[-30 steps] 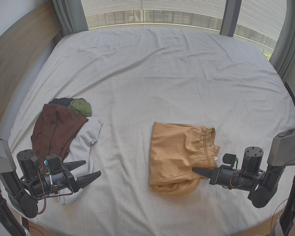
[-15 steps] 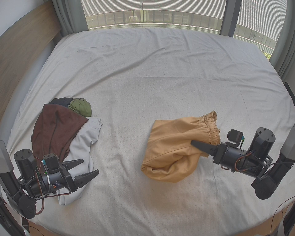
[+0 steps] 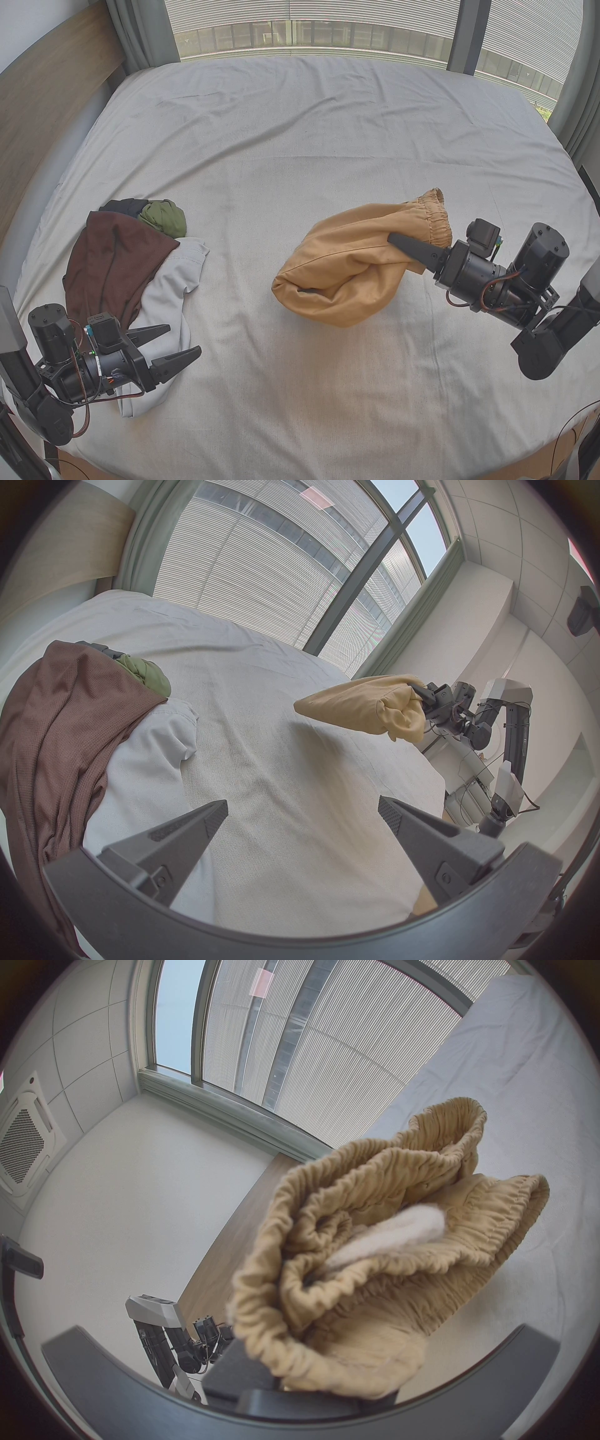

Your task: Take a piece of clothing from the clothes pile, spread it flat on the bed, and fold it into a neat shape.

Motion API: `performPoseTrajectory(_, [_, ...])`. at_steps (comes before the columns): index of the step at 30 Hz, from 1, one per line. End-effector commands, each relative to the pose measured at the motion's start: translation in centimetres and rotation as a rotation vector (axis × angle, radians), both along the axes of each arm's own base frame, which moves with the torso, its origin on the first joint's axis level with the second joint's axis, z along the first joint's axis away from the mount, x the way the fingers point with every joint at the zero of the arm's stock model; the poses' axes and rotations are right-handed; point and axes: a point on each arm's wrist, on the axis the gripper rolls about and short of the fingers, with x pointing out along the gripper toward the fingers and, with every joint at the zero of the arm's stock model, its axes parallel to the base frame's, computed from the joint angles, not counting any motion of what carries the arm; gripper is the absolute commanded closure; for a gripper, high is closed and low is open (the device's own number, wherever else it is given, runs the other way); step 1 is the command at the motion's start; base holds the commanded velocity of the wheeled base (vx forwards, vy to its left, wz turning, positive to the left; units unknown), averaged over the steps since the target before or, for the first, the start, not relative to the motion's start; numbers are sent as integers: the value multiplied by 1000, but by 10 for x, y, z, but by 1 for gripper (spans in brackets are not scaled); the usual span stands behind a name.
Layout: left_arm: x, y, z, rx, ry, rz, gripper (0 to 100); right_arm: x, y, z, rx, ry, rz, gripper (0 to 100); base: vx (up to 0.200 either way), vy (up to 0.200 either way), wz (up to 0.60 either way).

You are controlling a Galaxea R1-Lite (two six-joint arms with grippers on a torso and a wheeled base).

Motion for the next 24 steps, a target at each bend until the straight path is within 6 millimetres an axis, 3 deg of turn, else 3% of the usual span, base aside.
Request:
performPoseTrajectory(1, [0,0,-1,0,4,-1,0,11,6,13,16,-31,5,100,0,0,0])
performPoseTrajectory(9, [-1,0,-1,0,7,-1,0,33,15,42,62,-27,14,100,0,0,0])
performPoseTrajectory(24, [-3,-1,-2,1,16,-5,0,83,38,50,74,-31,21,100,0,0,0])
